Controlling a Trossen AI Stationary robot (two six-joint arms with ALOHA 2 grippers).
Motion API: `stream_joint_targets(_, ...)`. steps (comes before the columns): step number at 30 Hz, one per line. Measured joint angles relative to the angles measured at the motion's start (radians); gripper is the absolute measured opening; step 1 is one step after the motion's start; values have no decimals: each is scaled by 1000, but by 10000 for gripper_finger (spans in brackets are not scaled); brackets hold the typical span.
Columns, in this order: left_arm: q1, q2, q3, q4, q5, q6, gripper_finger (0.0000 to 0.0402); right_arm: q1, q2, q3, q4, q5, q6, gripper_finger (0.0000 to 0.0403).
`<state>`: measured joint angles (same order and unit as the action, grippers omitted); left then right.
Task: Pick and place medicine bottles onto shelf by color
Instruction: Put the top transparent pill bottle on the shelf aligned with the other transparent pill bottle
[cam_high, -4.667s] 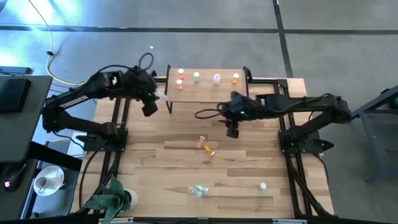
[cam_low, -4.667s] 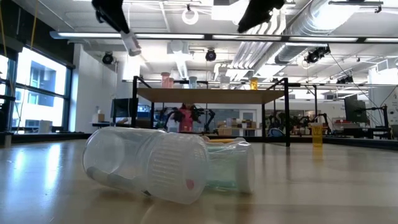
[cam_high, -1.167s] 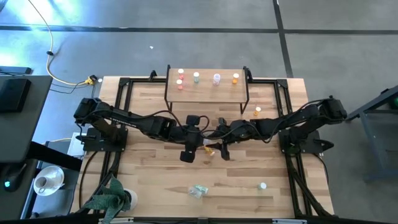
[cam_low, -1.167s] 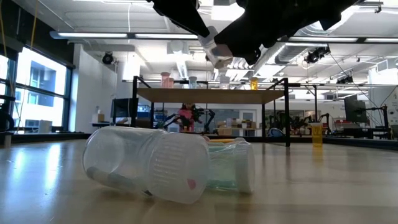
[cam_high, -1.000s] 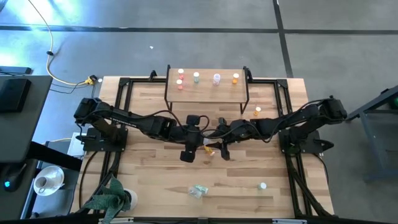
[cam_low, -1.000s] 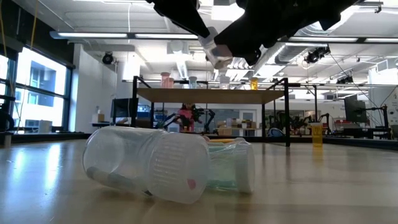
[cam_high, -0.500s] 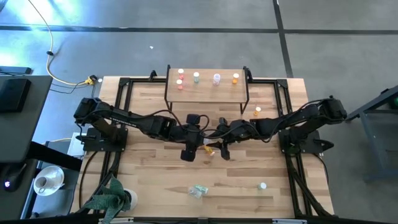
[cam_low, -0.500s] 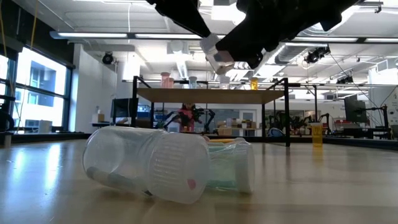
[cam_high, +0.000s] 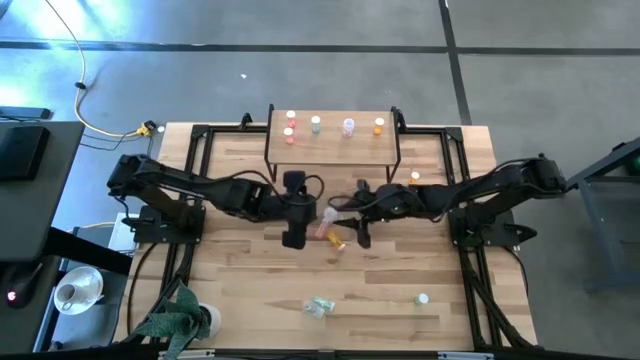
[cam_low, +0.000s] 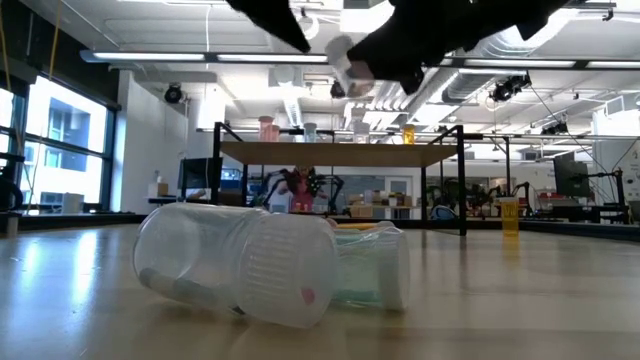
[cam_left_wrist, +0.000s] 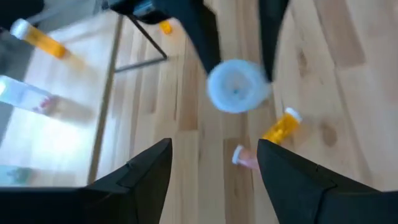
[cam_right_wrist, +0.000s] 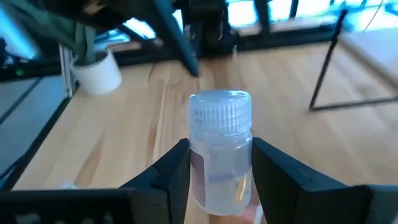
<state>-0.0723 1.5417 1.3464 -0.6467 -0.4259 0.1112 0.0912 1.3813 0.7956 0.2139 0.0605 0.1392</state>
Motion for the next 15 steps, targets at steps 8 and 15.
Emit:
stream_joint_targets(8,5,-101,-47,73,86,-29,223,-25,-158,0,-11,145,-139,138)
stream_joint_targets(15,41,-117,-212,303,180,-23,223,-38,-303,0,-4,229,-225,138)
